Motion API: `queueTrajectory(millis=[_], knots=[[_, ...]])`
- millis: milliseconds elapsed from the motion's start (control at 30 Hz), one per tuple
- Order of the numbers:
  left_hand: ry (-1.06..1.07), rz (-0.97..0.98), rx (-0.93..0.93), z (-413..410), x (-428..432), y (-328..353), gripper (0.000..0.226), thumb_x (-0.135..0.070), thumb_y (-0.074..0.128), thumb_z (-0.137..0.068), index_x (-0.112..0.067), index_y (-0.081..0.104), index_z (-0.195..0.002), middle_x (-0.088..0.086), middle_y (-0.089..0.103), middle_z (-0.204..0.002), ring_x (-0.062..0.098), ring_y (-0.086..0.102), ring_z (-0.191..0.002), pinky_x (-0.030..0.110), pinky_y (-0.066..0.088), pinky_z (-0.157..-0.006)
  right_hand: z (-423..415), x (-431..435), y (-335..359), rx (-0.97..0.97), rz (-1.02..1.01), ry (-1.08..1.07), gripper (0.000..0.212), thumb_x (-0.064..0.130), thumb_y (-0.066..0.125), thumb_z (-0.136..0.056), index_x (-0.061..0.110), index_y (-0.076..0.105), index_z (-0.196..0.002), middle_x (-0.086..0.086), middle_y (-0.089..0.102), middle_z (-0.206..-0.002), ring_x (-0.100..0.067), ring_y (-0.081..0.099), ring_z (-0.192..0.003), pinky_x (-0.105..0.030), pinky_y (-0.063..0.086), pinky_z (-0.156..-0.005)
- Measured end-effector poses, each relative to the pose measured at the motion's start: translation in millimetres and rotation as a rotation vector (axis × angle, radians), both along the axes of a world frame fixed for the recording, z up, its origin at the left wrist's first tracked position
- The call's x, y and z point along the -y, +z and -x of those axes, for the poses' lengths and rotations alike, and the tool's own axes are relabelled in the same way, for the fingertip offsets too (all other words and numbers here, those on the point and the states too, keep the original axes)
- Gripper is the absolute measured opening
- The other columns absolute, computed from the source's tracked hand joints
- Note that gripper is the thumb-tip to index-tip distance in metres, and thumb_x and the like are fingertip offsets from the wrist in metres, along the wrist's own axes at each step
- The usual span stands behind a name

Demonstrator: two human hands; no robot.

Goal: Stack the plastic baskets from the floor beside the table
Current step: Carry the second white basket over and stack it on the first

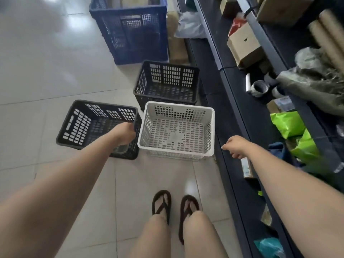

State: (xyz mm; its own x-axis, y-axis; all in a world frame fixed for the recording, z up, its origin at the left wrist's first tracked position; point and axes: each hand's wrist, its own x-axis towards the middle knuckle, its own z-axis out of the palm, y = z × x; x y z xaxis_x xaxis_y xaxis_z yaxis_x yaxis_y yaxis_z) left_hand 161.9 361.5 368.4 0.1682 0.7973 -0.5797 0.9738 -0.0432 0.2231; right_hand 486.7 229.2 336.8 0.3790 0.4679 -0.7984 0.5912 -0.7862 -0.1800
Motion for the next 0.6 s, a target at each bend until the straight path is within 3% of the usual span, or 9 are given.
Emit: queueTrajectory(millis=[67, 200, 367, 433, 533, 600], knots=[[0.025, 0.001, 0.004, -15.7, -27.9, -58.7, 0.023, -0.009, 0.046, -0.084, 0.008, 0.061, -0.091, 0.028, 0.066, -0.107, 0.039, 0.061, -0.101, 0.033, 0.044, -0.075, -17.5, -18.6, -56.1, 0.001, 0.035, -0.06, 0.032, 0.03, 0.06, -0.083, 0.003, 0.058, -0.102, -0.013, 0.055, -0.083, -0.024, 0.051, -0.067, -0.026, 0.04, -0.058], [0.103, -0.058, -0.04, -35.2, -69.6, -211.5, 0.029, -0.011, 0.046, -0.084, 0.004, 0.059, -0.105, 0.026, 0.062, -0.112, 0.037, 0.058, -0.104, 0.034, 0.042, -0.077, -56.6, -56.5, -202.8, 0.064, -0.006, -0.172, 0.03, 0.031, 0.062, -0.082, 0.004, 0.054, -0.094, -0.013, 0.056, -0.085, -0.027, 0.055, -0.072, -0.026, 0.042, -0.056], [0.107, -0.192, -0.214, -43.1, -104.5, -410.3, 0.04, -0.011, 0.045, -0.088, 0.007, 0.045, -0.123, 0.028, 0.051, -0.123, 0.045, 0.049, -0.117, 0.05, 0.046, -0.094, -88.9, -100.4, -388.9, 0.126, -0.228, -0.446, 0.058, 0.036, 0.068, -0.081, -0.005, 0.055, -0.119, -0.015, 0.06, -0.104, -0.033, 0.061, -0.102, -0.035, 0.048, -0.083], [0.139, -0.264, -0.211, -50.2, -119.4, -457.1, 0.048, -0.017, 0.051, -0.089, 0.009, 0.038, -0.128, 0.031, 0.051, -0.125, 0.046, 0.048, -0.118, 0.051, 0.045, -0.092, -96.7, -115.5, -438.8, 0.049, -0.369, -0.603, 0.05, 0.029, 0.069, -0.08, -0.001, 0.057, -0.118, -0.01, 0.062, -0.105, -0.034, 0.062, -0.106, -0.039, 0.052, -0.09], [0.169, -0.295, -0.233, -64.4, -135.1, -495.7, 0.046, -0.006, 0.047, -0.089, 0.009, 0.036, -0.132, 0.03, 0.044, -0.134, 0.045, 0.049, -0.121, 0.051, 0.043, -0.096, -107.7, -135.8, -471.8, -0.027, -0.543, -0.649, 0.019, 0.006, 0.061, -0.081, 0.005, 0.061, -0.1, -0.014, 0.065, -0.094, -0.028, 0.065, -0.079, -0.031, 0.055, -0.059], [0.206, -0.221, -0.214, -74.1, -130.4, -493.5, 0.034, 0.002, 0.046, -0.086, 0.007, 0.048, -0.119, 0.028, 0.047, -0.131, 0.045, 0.052, -0.116, 0.05, 0.045, -0.095, -106.0, -136.7, -467.4, 0.002, -0.559, -0.599, 0.018, -0.002, 0.054, -0.081, 0.01, 0.061, -0.093, -0.008, 0.06, -0.078, -0.022, 0.06, -0.068, -0.022, 0.048, -0.045]])
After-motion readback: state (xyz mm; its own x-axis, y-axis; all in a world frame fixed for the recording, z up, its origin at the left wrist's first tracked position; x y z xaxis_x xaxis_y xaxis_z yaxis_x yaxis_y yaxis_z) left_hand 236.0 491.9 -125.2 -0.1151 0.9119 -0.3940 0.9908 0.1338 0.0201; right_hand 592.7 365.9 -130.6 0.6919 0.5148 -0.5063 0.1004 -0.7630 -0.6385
